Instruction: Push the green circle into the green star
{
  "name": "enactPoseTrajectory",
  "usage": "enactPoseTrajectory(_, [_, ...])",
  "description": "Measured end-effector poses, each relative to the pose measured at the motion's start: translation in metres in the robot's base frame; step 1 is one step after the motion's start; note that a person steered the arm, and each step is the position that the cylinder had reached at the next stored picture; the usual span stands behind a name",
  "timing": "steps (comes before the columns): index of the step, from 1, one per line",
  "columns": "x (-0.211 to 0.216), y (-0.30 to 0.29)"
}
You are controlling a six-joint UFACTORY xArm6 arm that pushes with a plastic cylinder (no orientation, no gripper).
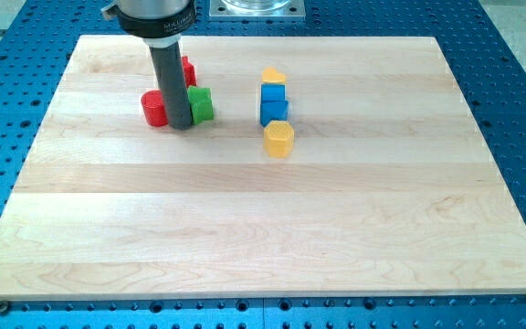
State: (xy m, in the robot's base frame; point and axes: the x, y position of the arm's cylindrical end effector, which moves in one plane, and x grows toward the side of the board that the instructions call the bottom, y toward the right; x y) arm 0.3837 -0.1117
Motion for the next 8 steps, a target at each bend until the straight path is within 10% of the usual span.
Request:
enactPoseTrajectory(4, [0.094,-0.052])
enactPoseTrajectory(8, [-0.081,-0.16])
